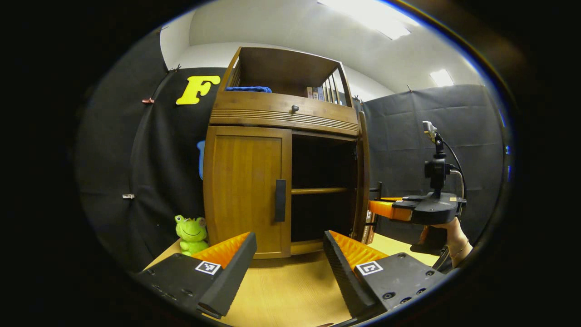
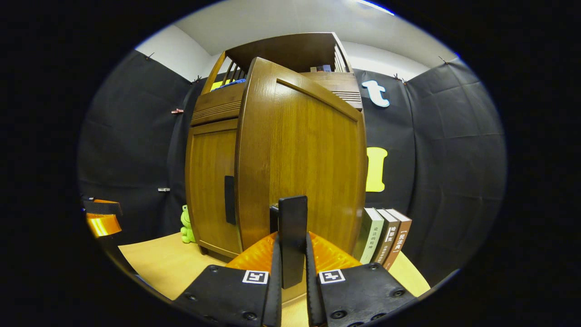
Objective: Open the right door of the double-door shoe cabinet with the right hand, and open the left door with the left hand.
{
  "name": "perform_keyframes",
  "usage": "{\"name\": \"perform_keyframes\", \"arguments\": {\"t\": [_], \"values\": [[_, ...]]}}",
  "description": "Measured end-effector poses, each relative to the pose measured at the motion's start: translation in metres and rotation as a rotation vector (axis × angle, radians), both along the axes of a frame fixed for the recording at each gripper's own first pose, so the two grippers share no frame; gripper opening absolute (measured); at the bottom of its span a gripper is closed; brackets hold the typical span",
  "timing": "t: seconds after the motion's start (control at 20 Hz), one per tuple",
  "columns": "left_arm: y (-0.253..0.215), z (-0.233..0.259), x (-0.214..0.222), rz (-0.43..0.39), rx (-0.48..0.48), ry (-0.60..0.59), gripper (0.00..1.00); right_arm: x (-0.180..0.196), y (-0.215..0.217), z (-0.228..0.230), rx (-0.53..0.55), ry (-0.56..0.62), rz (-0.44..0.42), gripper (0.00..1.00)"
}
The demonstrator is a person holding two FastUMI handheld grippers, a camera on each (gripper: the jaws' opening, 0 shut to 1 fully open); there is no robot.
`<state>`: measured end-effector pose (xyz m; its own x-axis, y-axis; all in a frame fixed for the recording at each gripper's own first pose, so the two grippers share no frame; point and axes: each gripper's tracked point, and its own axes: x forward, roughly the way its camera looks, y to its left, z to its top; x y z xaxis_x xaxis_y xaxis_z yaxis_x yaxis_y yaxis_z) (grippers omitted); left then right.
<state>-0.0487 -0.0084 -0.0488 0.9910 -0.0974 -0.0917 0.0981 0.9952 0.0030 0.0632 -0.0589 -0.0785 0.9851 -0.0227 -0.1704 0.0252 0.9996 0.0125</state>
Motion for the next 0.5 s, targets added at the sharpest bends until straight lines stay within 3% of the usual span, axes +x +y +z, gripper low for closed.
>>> {"name": "perform_keyframes", "arguments": {"t": [0.35,0.4,0.45,0.5], "values": [[-0.025,-0.003,0.008,-0.051,0.001,0.005,0.93,-0.023,-0.034,0.006,-0.022,0.006,-0.061,0.25],[-0.028,-0.004,0.010,-0.058,0.000,0.006,0.93,-0.025,-0.038,0.006,-0.026,0.009,-0.066,0.20],[-0.032,-0.005,0.011,-0.066,-0.002,0.006,0.93,-0.028,-0.041,0.005,-0.026,0.016,-0.070,0.25],[-0.035,-0.007,0.012,-0.074,-0.003,0.007,0.93,-0.030,-0.045,0.003,-0.026,0.021,-0.076,0.21]]}}
